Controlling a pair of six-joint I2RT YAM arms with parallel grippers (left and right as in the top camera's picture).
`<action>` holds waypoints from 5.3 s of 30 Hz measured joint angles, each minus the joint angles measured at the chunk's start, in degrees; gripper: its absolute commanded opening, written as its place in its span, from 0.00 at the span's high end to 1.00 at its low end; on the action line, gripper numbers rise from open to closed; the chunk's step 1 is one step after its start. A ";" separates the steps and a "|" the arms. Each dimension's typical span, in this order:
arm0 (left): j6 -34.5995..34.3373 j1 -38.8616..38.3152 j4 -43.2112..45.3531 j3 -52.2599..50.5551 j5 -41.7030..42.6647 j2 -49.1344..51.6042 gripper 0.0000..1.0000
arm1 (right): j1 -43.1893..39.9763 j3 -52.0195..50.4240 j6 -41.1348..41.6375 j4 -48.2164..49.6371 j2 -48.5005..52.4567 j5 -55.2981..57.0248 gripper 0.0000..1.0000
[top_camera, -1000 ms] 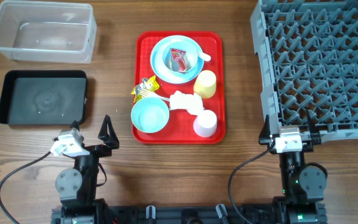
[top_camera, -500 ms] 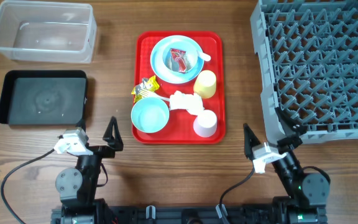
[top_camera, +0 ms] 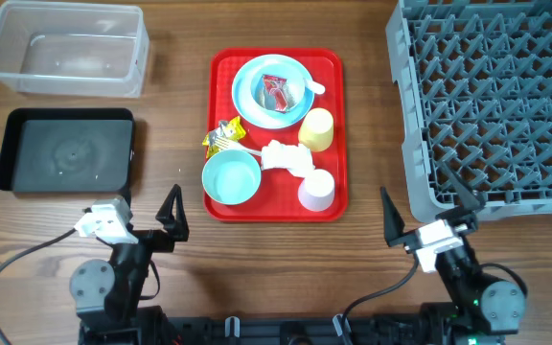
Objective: Sort waste into correct bins and load items into the dishwasher rack
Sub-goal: 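Reach the left gripper to the yellow candy wrapper and grasp it, then carry the yellow wrapper left and drop it into the clear bin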
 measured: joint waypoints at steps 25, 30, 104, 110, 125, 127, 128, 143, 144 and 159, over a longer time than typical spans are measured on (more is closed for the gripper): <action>3.30 -1.79 -35.91 50.88 4.46 54.62 0.00 | 0.04 58.73 2.71 -35.58 61.42 -25.73 0.00; 3.32 -5.57 -44.22 61.46 5.49 71.73 0.00 | 0.04 67.32 2.75 -42.21 68.28 -30.40 0.00; 0.20 -25.75 -26.69 73.53 -16.57 112.43 0.96 | -0.13 67.98 23.15 -54.27 72.52 4.50 0.20; 0.24 -25.75 -25.35 73.53 -16.70 112.43 0.96 | -0.13 67.98 23.58 -55.08 73.24 4.52 0.21; 0.24 -25.75 -27.28 74.66 -21.33 105.81 0.96 | -0.13 67.98 23.74 -55.54 73.26 4.52 0.21; 0.24 -25.75 -27.34 75.01 -23.26 102.95 0.96 | -0.13 67.98 23.74 -55.54 73.26 4.52 0.21; 0.24 -25.75 -27.32 75.28 -24.57 101.53 0.96 | -0.13 67.98 23.74 -55.54 73.26 4.52 0.21; 5.51 -20.83 -16.68 76.04 -44.61 96.89 0.96 | -0.13 67.98 24.41 -55.54 73.26 4.55 0.22; 5.84 -19.69 -15.37 76.04 -44.74 96.89 0.96 | -0.13 67.98 24.41 -55.54 73.26 4.59 0.22; 7.85 5.03 8.59 76.35 -24.26 103.06 0.34 | -0.13 67.98 25.64 -56.28 73.26 4.70 0.21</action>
